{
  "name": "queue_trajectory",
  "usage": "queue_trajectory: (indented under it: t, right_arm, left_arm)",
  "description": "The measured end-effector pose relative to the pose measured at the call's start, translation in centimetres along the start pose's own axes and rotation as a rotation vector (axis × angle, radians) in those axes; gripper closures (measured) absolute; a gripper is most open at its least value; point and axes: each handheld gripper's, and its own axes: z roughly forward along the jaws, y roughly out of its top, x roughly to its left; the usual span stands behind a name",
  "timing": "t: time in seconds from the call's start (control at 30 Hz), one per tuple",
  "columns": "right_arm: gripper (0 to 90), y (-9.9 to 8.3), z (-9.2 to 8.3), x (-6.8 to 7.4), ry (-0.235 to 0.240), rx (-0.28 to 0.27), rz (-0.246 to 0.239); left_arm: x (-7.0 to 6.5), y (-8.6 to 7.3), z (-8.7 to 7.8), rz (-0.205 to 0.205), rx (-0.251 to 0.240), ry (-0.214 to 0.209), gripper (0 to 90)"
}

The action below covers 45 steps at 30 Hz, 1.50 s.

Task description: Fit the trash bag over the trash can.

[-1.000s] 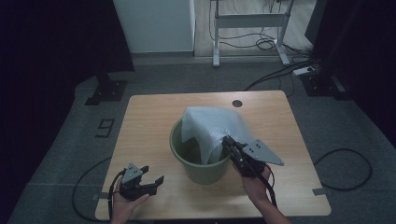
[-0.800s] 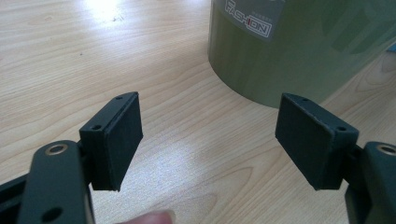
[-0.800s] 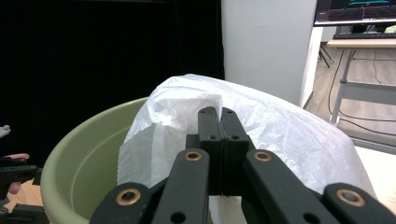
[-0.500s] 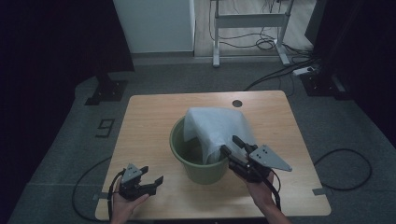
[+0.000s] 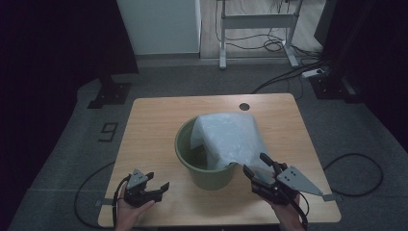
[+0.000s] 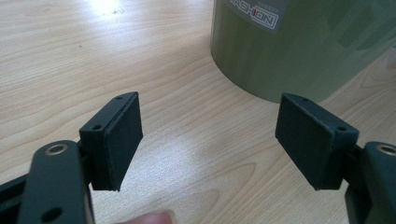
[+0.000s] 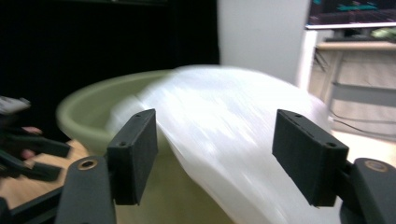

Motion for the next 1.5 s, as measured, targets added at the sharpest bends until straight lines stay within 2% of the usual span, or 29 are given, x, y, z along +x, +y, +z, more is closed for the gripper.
queue_trajectory:
  t: [0.07, 0.23, 0.3, 0.33, 0.4, 0.47, 0.57, 0.67, 0.7, 0.77, 0.8, 0.87, 1.03, 1.2, 1.33, 1.5]
  right_arm:
    - [28.6, -1.3, -0.3, -0.8, -0.015, 0.021, 0.011]
    - [22.3, -4.5, -0.5, -3.2, -0.097, 0.098, 0.047]
    - [21.1, -5.4, -0.4, -3.8, -0.113, 0.113, 0.055]
    - [20.5, -6.0, -0.2, -4.1, -0.122, 0.124, 0.053]
    - [20.3, -7.1, 0.4, -4.8, -0.159, 0.156, 0.015]
    - [22.3, -8.1, 1.0, -5.8, -0.189, 0.198, 0.050]
    - [31.5, -9.4, 1.4, -6.9, -0.265, 0.233, 0.076]
    - [52.2, -10.0, 1.3, -7.7, -0.313, 0.264, 0.120]
    - [59.1, -10.1, 1.3, -8.0, -0.337, 0.281, 0.151]
    - [73.9, -10.0, 1.1, -8.5, -0.349, 0.280, 0.181]
    - [79.7, -9.8, 1.0, -8.8, -0.360, 0.272, 0.181]
    - [88.0, -9.2, 0.9, -9.1, -0.353, 0.244, 0.194]
    - [88.9, -6.4, 0.5, -9.7, -0.340, 0.149, 0.193]
    - [88.9, -2.2, 0.0, -9.3, -0.318, 0.024, 0.174]
    - [88.9, 1.5, -0.2, -8.6, -0.284, -0.081, 0.160]
    - [88.8, 5.0, -0.2, -7.0, -0.222, -0.158, 0.134]
  left_arm:
    - [0.0, 0.0, 0.1, 0.002, 0.003, 0.000, 22.5]
    - [-0.1, -0.2, 0.4, 0.004, 0.015, -0.002, 22.6]
    - [-0.1, -0.2, 0.4, 0.004, 0.017, -0.002, 22.7]
    - [-0.1, -0.2, 0.5, 0.004, 0.018, -0.003, 22.6]
    - [-0.2, -0.2, 0.6, 0.007, 0.022, -0.005, 22.7]
    - [-0.2, -0.3, 0.6, 0.010, 0.025, -0.005, 22.7]
    - [-0.1, -0.3, 0.5, 0.006, 0.022, -0.005, 22.7]
    - [0.1, -0.4, 0.6, -0.002, 0.021, -0.006, 22.8]
    - [0.1, -0.4, 0.7, -0.001, 0.023, -0.007, 22.8]
    - [0.0, -0.5, 0.8, 0.005, 0.030, -0.011, 22.8]
    - [0.0, -0.5, 0.9, 0.007, 0.032, -0.013, 22.8]
    - [0.0, -0.4, 0.9, 0.009, 0.029, -0.016, 22.7]
    - [0.1, -0.4, 0.7, 0.004, 0.015, -0.016, 22.8]
    - [0.0, -0.2, 0.2, 0.002, -0.003, -0.020, 22.9]
    - [-0.4, 0.3, -0.4, 0.011, -0.028, -0.019, 22.9]
    - [-1.4, 1.5, -1.7, 0.027, -0.078, -0.028, 23.1]
